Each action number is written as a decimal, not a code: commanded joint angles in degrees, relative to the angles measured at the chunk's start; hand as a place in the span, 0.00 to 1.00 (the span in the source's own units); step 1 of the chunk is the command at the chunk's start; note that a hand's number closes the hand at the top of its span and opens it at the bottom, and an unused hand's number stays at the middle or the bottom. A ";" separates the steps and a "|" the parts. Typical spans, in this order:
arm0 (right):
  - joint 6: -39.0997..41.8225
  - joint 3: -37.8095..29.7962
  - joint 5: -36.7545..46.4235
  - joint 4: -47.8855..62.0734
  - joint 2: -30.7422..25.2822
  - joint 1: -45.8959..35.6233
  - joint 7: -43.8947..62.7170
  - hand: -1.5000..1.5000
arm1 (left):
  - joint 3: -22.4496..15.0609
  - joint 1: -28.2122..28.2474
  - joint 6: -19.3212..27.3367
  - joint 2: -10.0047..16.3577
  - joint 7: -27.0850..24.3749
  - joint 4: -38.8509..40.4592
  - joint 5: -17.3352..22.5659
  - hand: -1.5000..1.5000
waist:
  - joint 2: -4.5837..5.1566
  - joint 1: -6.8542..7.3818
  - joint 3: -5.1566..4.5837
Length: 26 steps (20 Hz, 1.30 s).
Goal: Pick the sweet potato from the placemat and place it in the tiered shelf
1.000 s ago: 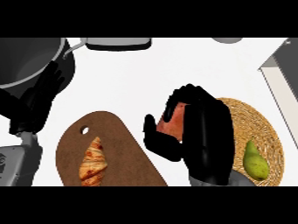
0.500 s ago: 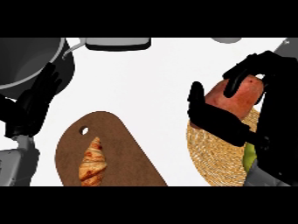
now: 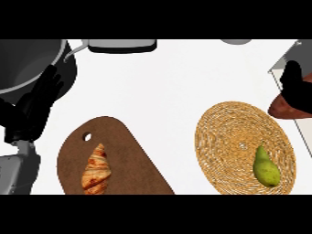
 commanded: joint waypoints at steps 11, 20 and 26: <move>1.71 -30.62 -18.06 2.04 -9.47 13.23 -12.23 1.00 | -0.42 -2.36 1.06 -0.83 3.44 -1.28 -0.60 0.50 | 0.27 0.51 0.08; 1.42 -38.55 -27.13 5.74 -14.08 20.31 -19.88 1.00 | -0.12 -2.21 0.79 -1.84 -1.64 2.39 -2.32 0.50 | 0.29 0.57 0.04; -2.39 -41.94 -29.00 15.00 -17.47 22.47 -28.28 1.00 | 1.53 1.17 -2.89 0.56 -1.66 -0.04 -0.55 0.50 | 0.32 0.93 0.04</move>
